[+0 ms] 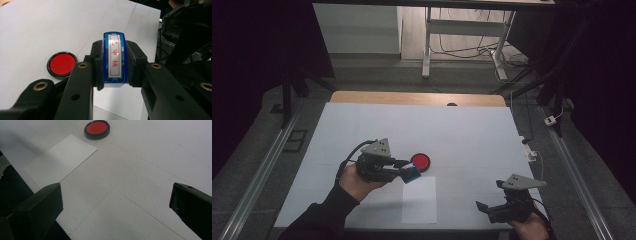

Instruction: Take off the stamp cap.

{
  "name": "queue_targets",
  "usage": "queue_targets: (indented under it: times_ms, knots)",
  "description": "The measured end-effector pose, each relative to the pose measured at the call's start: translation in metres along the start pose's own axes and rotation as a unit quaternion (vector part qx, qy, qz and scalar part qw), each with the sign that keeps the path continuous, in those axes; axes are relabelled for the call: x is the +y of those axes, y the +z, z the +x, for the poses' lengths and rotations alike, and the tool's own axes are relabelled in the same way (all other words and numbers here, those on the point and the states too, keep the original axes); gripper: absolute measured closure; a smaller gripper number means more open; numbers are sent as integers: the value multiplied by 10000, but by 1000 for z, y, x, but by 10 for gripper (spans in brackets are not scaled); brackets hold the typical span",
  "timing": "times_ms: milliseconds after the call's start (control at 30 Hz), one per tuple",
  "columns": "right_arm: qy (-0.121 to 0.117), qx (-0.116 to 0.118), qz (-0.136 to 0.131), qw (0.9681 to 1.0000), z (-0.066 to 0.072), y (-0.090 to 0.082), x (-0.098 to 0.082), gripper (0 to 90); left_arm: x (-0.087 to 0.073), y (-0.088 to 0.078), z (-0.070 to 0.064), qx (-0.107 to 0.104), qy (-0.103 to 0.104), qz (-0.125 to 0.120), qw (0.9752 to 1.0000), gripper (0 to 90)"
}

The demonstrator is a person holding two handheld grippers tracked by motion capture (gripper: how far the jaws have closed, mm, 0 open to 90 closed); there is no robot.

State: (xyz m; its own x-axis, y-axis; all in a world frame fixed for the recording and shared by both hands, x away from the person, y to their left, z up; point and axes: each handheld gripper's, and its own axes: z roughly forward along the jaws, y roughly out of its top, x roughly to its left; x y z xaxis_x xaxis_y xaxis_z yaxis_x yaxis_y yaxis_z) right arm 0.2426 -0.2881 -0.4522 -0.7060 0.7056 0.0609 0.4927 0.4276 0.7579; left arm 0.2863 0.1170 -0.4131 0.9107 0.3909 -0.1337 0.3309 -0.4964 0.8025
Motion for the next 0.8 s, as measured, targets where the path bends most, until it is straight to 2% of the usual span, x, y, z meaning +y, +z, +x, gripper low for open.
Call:
queue_targets:
  times_ms: [133,233,500,667,800]
  knots:
    - [-65,60,-30,10000,3,3,2,0,0,1,-1,14,37,9,10000,705]
    - [-168,86,-23,9998,5,6,4,0,-1,1,-1,-28,192,-36,9998,705]
    - [-343,277,33,9990,10,15,8,0,-3,4,-2,-23,231,-125,9997,705]
    - [-475,593,-71,9971,16,24,12,0,-4,5,-2,0,257,-151,9996,705]
    - [-516,729,-102,9960,19,29,16,0,-4,5,-2,-32,235,-165,9996,705]
